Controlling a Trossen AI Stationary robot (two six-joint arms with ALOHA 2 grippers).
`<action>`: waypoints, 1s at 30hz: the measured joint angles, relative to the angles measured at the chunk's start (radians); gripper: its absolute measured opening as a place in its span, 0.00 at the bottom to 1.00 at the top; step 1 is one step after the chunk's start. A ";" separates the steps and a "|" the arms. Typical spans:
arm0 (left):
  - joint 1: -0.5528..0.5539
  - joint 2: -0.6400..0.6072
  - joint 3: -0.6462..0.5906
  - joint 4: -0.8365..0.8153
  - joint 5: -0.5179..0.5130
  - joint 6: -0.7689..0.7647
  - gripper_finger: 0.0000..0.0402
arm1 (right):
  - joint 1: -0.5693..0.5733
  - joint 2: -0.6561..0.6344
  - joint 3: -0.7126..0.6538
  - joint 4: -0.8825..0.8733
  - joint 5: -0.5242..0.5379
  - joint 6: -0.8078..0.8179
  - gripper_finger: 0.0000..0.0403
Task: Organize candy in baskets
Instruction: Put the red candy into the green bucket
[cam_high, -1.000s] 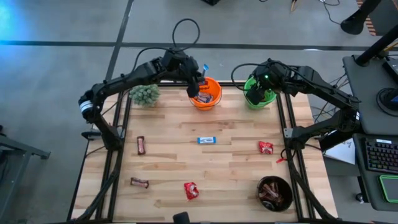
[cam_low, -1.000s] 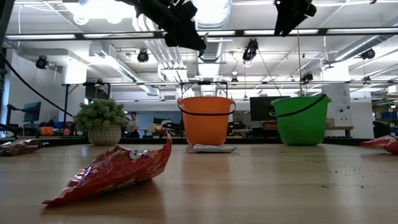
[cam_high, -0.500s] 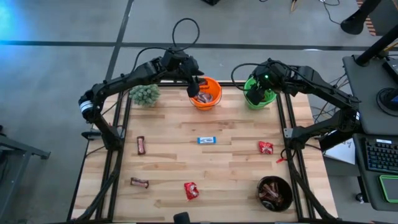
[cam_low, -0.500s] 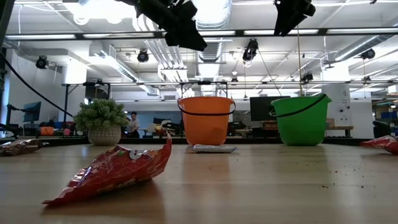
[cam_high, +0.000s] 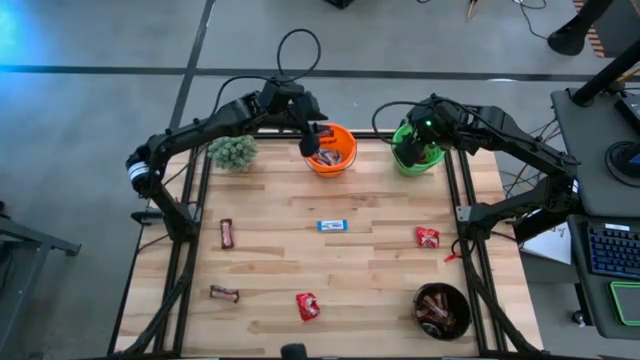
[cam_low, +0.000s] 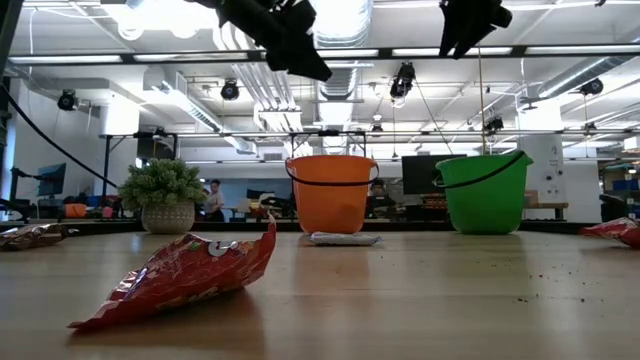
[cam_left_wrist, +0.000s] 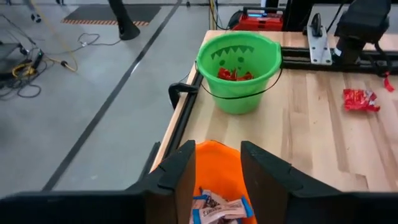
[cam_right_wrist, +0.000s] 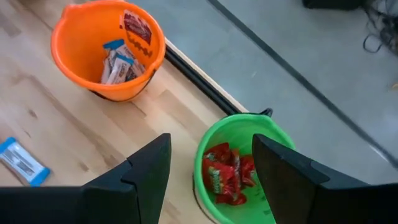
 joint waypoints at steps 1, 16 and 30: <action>-0.001 -0.001 0.002 -0.005 0.000 0.014 0.25 | 0.000 0.000 0.000 0.000 0.000 0.018 0.54; -0.003 -0.003 0.253 -0.263 0.122 0.196 0.03 | -0.004 0.000 0.000 -0.015 -0.128 0.089 0.54; 0.002 -0.002 0.281 -0.336 0.122 0.204 0.05 | -0.005 0.001 -0.005 -0.066 -0.224 0.060 0.54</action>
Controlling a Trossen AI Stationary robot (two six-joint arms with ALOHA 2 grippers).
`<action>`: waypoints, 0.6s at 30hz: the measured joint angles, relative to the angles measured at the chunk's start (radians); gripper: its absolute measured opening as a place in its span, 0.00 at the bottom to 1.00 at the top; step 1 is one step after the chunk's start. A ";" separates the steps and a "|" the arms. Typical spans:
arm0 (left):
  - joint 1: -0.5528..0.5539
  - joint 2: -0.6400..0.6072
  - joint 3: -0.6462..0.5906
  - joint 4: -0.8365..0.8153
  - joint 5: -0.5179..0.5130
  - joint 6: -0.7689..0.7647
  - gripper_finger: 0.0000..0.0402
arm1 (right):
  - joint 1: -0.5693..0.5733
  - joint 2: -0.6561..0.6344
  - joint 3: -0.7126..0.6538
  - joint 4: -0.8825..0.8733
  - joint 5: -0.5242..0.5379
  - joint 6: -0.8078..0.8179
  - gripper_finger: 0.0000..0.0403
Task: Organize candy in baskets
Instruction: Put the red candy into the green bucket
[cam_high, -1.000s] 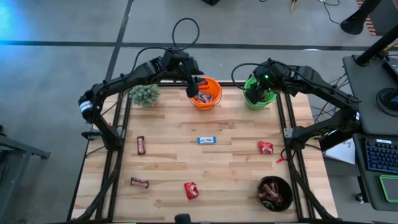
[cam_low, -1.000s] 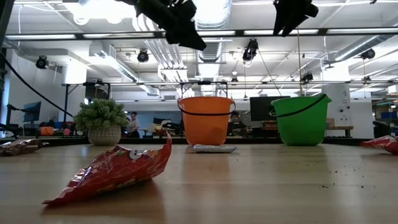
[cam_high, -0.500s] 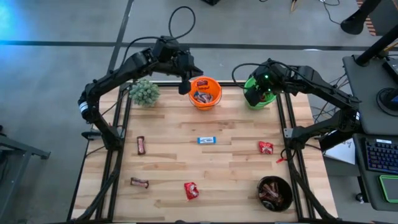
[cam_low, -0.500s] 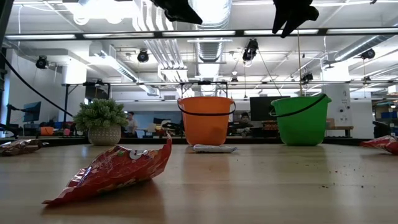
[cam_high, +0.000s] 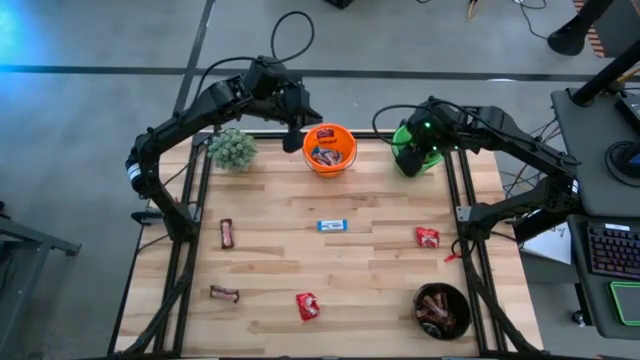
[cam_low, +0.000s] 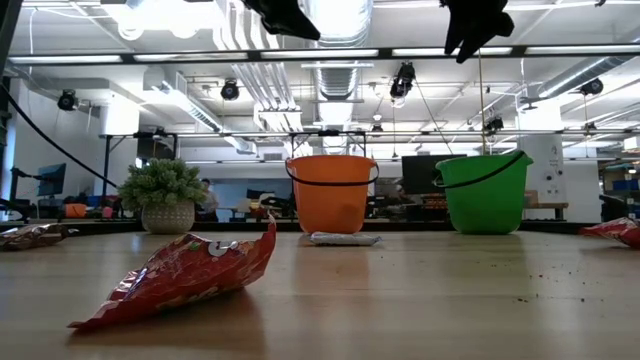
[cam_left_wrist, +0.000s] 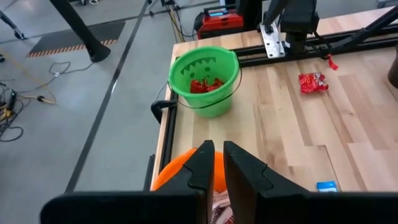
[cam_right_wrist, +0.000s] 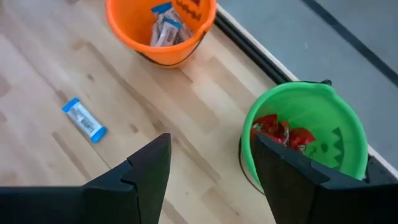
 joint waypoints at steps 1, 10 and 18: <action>0.000 0.000 0.000 -0.004 0.000 -0.001 0.05 | 0.000 0.000 0.000 0.000 -0.006 -0.018 0.54; 0.000 0.000 -0.001 -0.032 -0.002 -0.010 0.04 | 0.001 0.000 0.000 0.017 0.018 0.003 0.54; 0.000 0.000 -0.001 -0.037 -0.003 -0.030 0.04 | 0.001 0.046 -0.001 0.029 0.016 -0.087 0.54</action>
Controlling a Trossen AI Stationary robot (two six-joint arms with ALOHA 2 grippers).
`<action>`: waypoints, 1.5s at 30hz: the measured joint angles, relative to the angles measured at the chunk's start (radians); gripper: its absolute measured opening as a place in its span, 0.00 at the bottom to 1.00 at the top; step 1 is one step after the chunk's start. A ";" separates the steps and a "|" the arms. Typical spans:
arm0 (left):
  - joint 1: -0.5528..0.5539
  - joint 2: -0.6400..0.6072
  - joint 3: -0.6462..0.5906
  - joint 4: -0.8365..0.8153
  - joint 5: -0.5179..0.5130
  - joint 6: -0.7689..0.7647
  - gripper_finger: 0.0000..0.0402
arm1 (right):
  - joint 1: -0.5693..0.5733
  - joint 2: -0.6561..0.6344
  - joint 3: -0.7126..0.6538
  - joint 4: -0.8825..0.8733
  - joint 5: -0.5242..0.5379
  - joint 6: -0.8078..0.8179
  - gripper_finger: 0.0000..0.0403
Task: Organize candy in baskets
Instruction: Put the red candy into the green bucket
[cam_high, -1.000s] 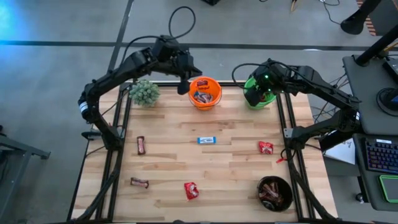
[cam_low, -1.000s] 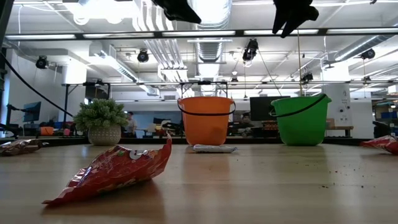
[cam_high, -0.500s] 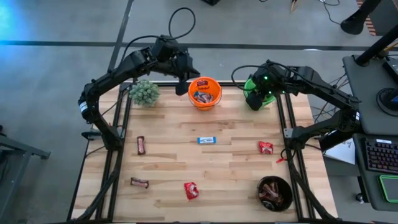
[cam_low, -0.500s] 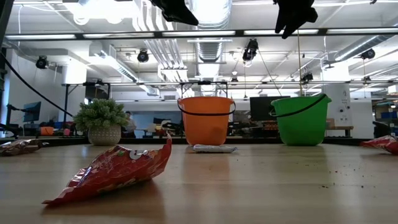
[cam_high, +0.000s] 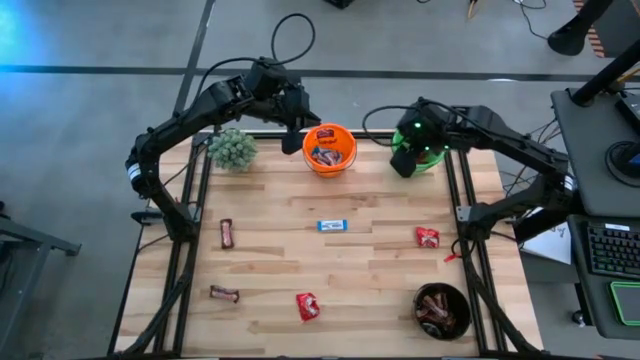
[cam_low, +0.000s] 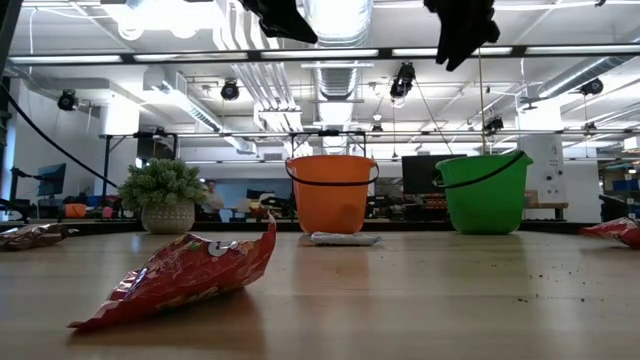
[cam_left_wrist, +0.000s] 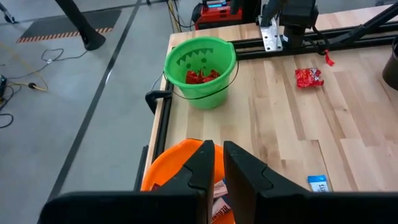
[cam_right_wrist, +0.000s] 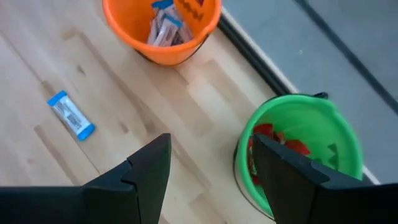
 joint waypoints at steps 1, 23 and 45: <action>0.000 0.000 0.000 0.000 0.000 0.000 0.04 | 0.000 0.012 0.000 -0.001 -0.008 0.000 0.54; 0.000 0.000 -0.001 -0.087 0.000 0.000 0.04 | 0.000 0.109 -0.001 -0.115 -0.111 0.002 0.41; 0.000 0.000 -0.001 -0.251 0.000 0.035 0.04 | 0.016 0.080 -0.246 -0.294 -0.163 0.038 0.53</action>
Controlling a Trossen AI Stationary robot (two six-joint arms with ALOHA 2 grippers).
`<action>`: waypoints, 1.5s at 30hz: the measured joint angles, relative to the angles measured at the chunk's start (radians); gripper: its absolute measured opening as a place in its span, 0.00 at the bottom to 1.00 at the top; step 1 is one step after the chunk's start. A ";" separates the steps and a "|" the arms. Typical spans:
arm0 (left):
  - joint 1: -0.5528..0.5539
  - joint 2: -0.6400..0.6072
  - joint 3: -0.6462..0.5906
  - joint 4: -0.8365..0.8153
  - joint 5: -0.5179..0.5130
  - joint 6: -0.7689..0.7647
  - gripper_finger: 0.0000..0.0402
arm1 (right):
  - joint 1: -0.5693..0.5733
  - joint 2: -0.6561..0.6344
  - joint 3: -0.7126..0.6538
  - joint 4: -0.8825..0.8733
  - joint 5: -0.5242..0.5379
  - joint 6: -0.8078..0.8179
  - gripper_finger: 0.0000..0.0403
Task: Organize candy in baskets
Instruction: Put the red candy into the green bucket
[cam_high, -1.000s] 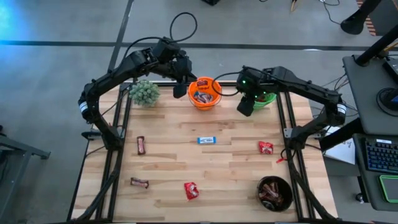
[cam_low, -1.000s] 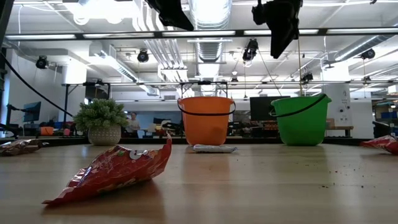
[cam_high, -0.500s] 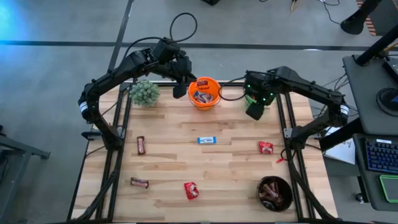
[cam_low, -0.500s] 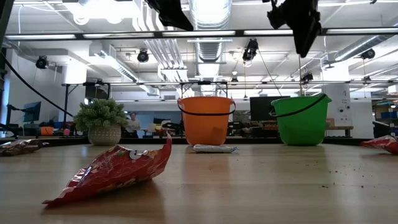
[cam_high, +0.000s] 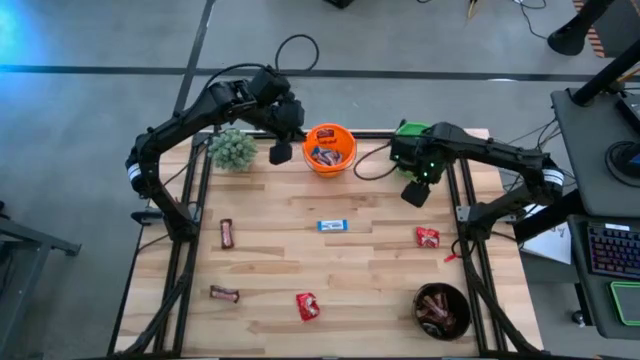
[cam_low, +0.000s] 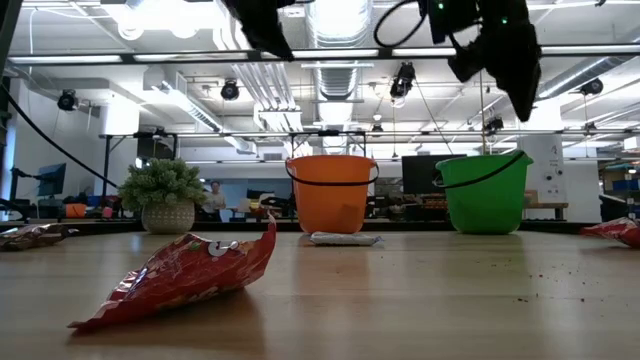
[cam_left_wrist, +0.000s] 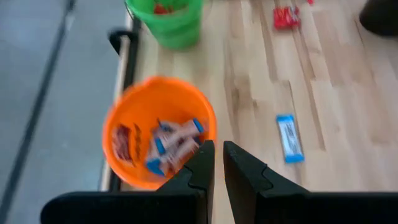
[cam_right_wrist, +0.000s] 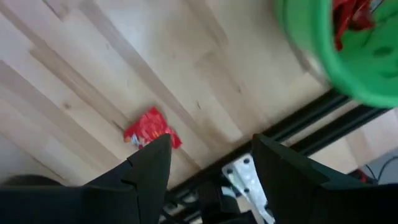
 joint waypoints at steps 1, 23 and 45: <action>0.000 0.000 0.000 -0.026 0.000 0.002 0.04 | 0.003 -0.003 -0.021 0.001 0.000 0.000 0.53; 0.001 -0.005 0.000 -0.150 0.000 0.021 0.04 | 0.158 -0.085 -0.377 0.184 -0.101 0.191 0.53; 0.001 -0.004 0.000 -0.146 0.001 0.021 0.04 | 0.377 -0.088 -0.550 0.376 -0.180 0.217 0.54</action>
